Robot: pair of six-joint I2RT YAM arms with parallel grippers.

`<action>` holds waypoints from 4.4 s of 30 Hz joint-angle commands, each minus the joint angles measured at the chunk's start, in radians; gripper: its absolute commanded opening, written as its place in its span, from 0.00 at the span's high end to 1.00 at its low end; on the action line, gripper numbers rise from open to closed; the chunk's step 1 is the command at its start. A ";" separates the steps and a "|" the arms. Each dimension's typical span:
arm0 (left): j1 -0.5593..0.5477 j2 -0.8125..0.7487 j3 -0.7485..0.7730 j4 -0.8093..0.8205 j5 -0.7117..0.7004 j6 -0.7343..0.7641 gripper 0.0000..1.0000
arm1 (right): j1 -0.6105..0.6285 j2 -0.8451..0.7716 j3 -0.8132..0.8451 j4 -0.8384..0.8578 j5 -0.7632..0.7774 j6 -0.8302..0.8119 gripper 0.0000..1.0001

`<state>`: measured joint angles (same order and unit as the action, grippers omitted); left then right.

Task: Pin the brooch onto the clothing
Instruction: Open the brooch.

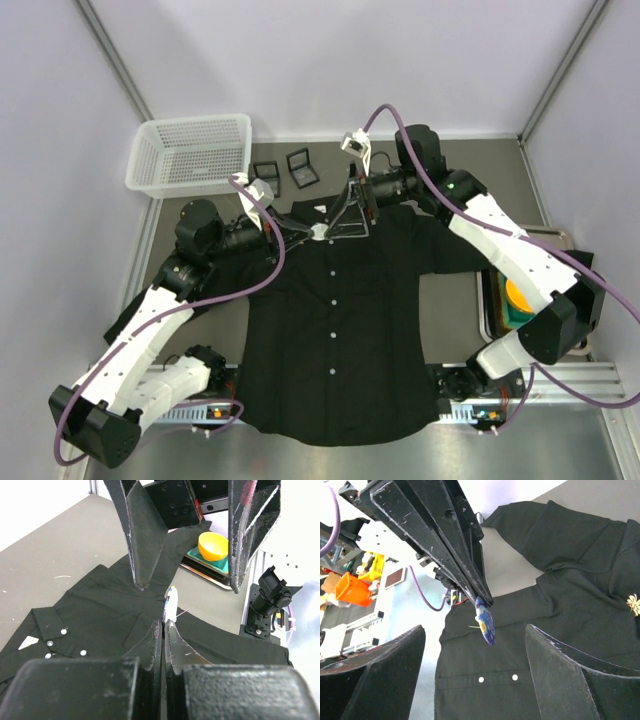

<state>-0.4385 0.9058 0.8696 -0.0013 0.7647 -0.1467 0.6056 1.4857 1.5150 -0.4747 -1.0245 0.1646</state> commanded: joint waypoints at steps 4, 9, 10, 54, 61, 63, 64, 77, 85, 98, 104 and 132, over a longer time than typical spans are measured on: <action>-0.003 -0.002 0.048 0.035 -0.005 0.048 1.00 | 0.043 -0.019 0.043 0.033 0.171 0.047 0.21; -0.005 -0.005 0.052 0.020 -0.005 0.061 1.00 | 0.080 0.001 0.066 -0.008 0.231 0.038 0.22; -0.005 -0.008 0.052 0.018 -0.008 0.061 1.00 | 0.085 0.005 0.070 -0.013 0.234 0.032 0.23; 0.000 -0.018 0.029 0.046 -0.016 0.033 1.00 | 0.080 -0.056 0.008 -0.125 0.158 -0.140 0.64; -0.002 -0.022 0.034 0.018 -0.002 0.085 1.00 | 0.040 -0.087 0.037 -0.124 0.112 -0.160 0.36; 0.000 -0.027 0.031 0.023 0.013 0.081 1.00 | 0.016 -0.085 0.056 -0.120 0.092 -0.160 0.36; 0.000 -0.030 0.026 0.029 0.025 0.076 1.00 | 0.010 -0.082 0.063 -0.117 0.078 -0.160 0.36; -0.002 -0.062 -0.035 0.215 0.136 0.001 1.00 | 0.039 -0.054 0.091 -0.108 0.072 -0.208 0.50; 0.000 -0.054 -0.052 0.305 0.129 -0.109 1.00 | 0.040 -0.074 0.067 -0.099 0.027 -0.208 0.74; 0.000 -0.013 -0.054 0.360 0.162 -0.244 1.00 | 0.042 -0.088 0.045 -0.068 0.015 -0.172 0.84; 0.000 -0.002 -0.053 0.382 0.156 -0.283 1.00 | 0.062 -0.084 0.042 -0.070 0.052 -0.172 0.83; 0.000 0.031 -0.020 0.340 0.068 -0.323 1.00 | 0.148 -0.061 0.043 -0.123 0.236 -0.198 0.73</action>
<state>-0.4335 0.9382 0.8097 0.2649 0.8478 -0.4477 0.7231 1.4258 1.5578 -0.5941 -0.8207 -0.0116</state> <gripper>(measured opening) 0.019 0.269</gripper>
